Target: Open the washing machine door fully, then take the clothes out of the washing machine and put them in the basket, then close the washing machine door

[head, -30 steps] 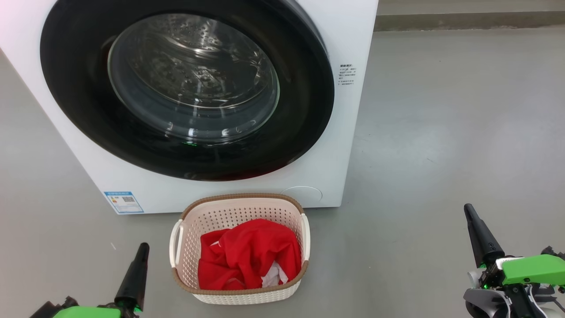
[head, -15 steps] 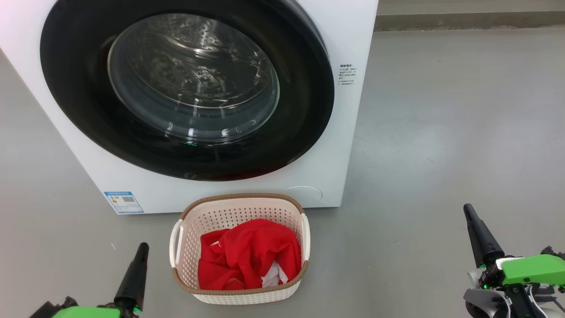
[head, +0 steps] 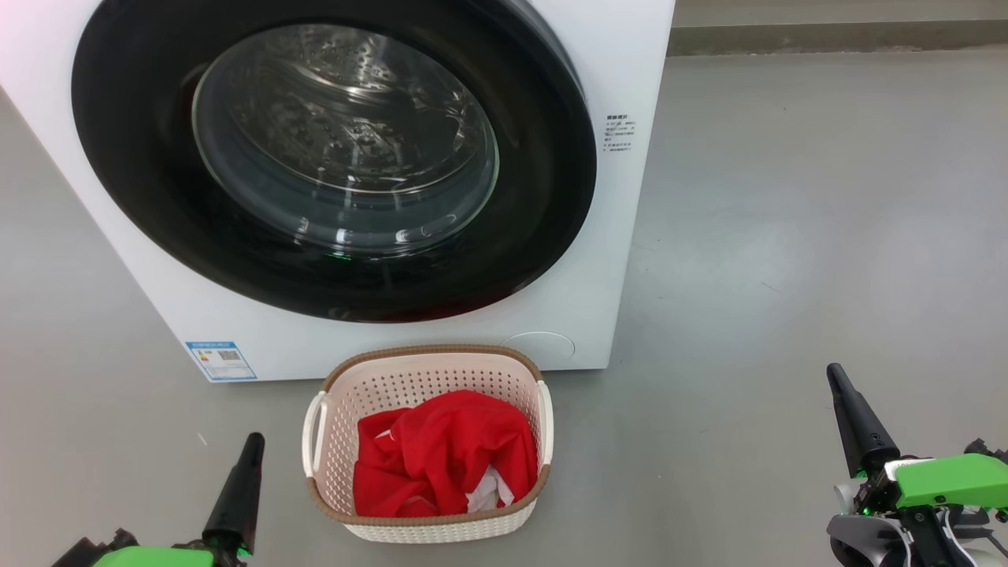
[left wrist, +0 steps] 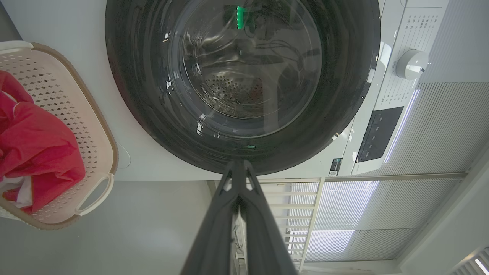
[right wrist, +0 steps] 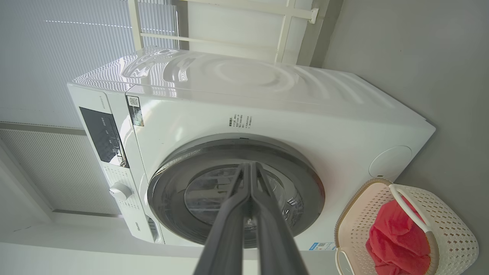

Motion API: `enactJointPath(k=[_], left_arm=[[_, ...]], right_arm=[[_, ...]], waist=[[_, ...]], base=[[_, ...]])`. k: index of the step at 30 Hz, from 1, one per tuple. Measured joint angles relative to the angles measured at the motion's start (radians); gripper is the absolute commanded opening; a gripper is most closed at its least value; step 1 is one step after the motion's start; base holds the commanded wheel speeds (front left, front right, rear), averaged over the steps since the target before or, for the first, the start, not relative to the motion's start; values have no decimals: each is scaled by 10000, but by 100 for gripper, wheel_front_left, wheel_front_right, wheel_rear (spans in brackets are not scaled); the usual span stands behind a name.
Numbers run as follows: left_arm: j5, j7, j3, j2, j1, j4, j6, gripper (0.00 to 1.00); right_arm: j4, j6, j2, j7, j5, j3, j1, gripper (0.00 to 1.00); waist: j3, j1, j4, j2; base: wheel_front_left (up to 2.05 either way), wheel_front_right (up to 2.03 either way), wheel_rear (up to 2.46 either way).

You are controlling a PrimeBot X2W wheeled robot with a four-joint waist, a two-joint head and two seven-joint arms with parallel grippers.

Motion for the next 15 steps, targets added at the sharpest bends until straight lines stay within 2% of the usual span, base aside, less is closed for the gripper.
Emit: enactJointPath(k=[15], left_arm=[[0,46,25,-4,0,0,0,0]], right_arm=[[4,0,13,2,-15,-15,0,0]], waist=[[0,0,0,0]], base=[[0,0,0]])
